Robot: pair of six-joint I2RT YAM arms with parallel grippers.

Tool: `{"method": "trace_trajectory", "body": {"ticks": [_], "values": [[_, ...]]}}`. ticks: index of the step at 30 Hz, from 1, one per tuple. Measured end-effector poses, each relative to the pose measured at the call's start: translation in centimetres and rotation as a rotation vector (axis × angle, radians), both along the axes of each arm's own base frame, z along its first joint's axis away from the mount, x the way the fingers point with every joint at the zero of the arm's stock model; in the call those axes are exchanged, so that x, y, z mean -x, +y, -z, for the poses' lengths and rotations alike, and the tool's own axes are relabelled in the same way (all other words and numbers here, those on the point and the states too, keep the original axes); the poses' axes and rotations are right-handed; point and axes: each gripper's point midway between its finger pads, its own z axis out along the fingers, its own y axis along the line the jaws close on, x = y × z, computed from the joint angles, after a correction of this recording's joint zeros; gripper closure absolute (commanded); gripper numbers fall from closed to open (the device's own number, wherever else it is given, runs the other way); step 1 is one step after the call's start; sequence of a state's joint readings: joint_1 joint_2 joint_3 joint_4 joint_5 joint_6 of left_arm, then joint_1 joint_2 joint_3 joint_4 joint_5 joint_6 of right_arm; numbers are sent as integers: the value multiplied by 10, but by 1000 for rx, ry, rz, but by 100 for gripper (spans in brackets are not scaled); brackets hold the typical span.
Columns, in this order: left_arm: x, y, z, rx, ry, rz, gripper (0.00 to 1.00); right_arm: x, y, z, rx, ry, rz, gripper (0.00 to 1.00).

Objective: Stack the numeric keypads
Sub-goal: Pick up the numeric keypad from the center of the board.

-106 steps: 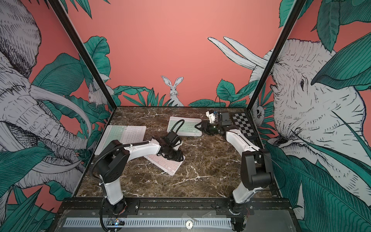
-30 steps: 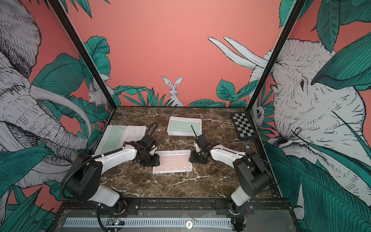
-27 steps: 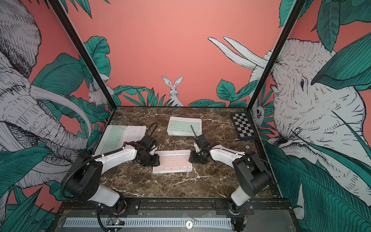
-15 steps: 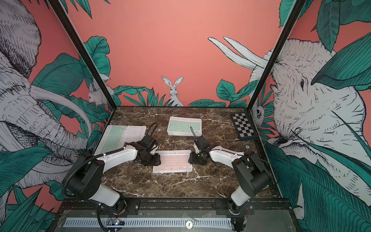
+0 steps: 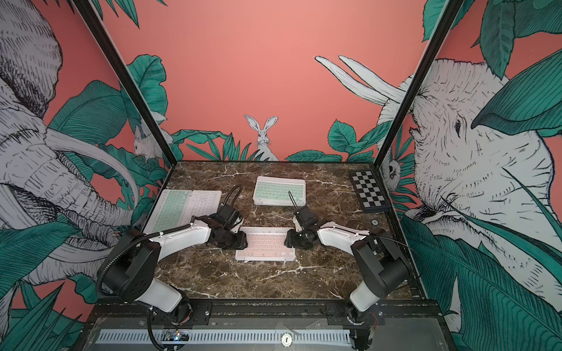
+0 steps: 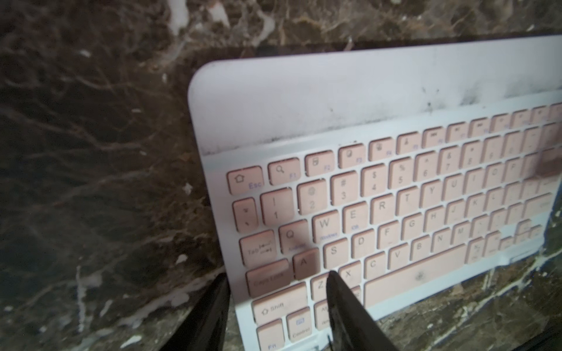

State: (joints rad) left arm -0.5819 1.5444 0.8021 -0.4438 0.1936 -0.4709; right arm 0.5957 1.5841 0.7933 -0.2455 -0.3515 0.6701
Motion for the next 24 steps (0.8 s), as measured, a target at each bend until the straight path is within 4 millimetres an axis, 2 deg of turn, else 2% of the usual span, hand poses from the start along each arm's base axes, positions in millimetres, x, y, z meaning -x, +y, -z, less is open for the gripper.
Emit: {"method": "trace_trajectory", "body": {"ticks": [19, 24], "values": [[1, -1, 2, -25, -12, 3, 47, -2, 1, -1, -29, -22, 24, 48], [-1, -3, 1, -19, -22, 4, 47, -3, -5, 1, 17, -32, 22, 48]]}}
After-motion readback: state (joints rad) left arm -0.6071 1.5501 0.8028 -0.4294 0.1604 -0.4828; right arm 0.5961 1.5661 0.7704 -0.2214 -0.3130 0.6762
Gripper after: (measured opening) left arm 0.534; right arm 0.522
